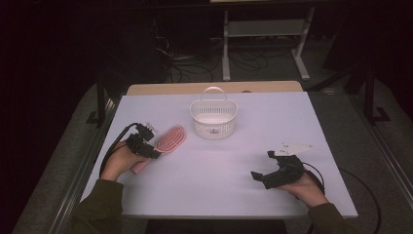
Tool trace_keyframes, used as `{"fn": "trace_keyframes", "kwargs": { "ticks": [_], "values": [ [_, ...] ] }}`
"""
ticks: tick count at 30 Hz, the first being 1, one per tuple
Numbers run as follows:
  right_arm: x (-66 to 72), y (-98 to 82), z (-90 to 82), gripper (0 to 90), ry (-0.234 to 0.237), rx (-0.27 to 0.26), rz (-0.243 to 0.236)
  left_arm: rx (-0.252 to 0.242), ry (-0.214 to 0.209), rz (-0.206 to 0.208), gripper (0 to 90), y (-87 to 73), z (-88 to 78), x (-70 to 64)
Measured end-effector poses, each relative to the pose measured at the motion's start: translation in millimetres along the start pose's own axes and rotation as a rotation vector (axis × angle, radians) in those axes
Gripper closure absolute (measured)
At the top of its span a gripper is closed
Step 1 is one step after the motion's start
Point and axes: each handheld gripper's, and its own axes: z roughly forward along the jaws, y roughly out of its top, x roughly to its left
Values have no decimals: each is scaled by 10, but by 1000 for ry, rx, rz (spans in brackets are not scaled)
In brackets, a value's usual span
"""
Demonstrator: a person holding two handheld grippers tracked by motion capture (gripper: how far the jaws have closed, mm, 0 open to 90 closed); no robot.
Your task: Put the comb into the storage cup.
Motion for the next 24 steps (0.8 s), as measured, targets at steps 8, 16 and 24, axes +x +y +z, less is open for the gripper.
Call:
{"fn": "trace_keyframes", "kwargs": {
  "ticks": [8, 16, 24],
  "values": [
    [-2, 0, 1, 0, -1, 1, 1, 5, 17, -4, 639, 3, 4, -22],
    [-1, -1, 1, 0, -2, 1, 1, 10, 39, -4, 668, 12, 6, -59],
    [0, 0, -2, 0, -2, -2, 3, 6, 49, -4, 687, 6, 8, -78]
  ]
}}
